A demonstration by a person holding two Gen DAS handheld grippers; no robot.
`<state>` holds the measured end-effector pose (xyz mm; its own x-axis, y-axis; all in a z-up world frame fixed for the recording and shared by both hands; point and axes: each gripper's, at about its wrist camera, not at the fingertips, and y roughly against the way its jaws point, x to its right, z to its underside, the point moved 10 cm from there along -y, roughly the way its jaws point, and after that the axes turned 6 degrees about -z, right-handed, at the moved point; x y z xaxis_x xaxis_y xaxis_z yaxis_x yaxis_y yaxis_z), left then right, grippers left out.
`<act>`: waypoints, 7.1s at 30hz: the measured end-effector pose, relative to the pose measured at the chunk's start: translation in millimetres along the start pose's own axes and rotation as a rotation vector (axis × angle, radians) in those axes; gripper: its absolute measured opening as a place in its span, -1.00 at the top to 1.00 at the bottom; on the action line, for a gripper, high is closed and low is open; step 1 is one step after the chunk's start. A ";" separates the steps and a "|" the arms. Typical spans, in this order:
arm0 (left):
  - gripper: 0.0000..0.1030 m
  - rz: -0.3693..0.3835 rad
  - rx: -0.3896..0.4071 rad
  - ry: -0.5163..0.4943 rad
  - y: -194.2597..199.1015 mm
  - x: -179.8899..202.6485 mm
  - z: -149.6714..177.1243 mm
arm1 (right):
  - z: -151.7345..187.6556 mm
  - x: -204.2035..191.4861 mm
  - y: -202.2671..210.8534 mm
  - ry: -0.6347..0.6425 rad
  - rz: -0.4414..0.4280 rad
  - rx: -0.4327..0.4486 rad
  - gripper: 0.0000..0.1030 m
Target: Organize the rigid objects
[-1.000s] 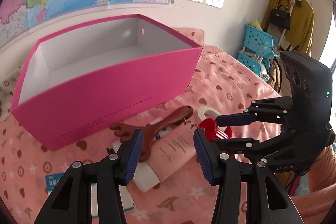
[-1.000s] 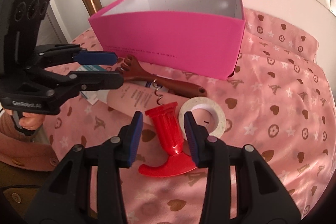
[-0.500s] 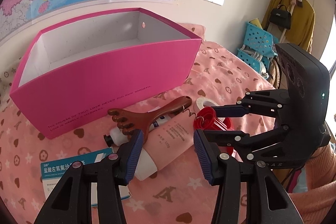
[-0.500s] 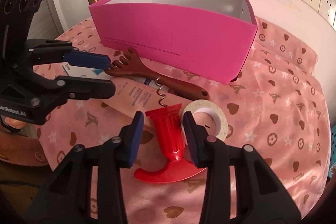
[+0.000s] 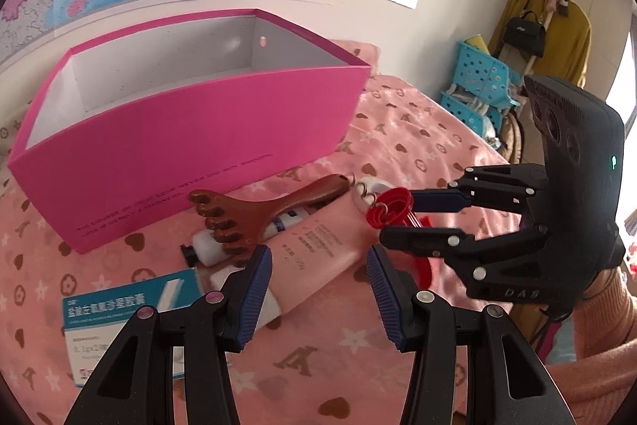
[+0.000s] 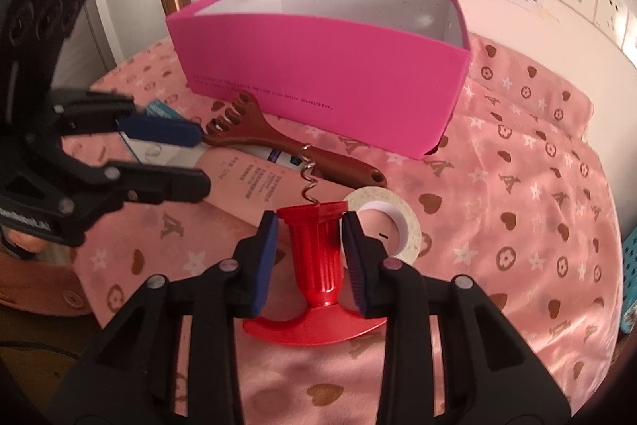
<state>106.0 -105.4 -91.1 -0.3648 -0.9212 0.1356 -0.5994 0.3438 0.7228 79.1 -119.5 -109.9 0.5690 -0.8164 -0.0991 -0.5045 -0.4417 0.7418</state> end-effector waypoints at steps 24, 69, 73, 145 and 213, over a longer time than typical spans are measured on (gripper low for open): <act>0.22 0.145 0.067 -0.078 4.4 53.0 -44.0 | -56.9 -3.6 63.7 -0.143 -0.173 0.217 0.33; 0.36 -0.062 0.008 0.190 -66.0 -75.0 -136.7 | -180.5 98.0 -32.2 -0.133 0.033 0.083 -0.14; 0.29 -0.094 0.073 0.165 -37.5 -81.1 -128.4 | -169.3 92.7 -14.8 -0.152 -0.015 0.114 -0.14; 0.16 -0.097 -0.053 0.105 -30.2 -53.6 -9.3 | -25.8 53.4 -34.0 -0.397 -0.290 0.023 -0.14; 0.16 -0.147 0.167 0.019 39.2 -33.1 -74.0 | -94.9 40.6 63.9 -0.228 -0.220 0.286 -0.14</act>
<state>147.3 -75.0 -17.1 -0.2521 -0.9664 0.0510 -0.7553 0.2295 0.6139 131.6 -145.6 -3.5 0.5411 -0.7383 -0.4028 -0.5652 -0.6739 0.4759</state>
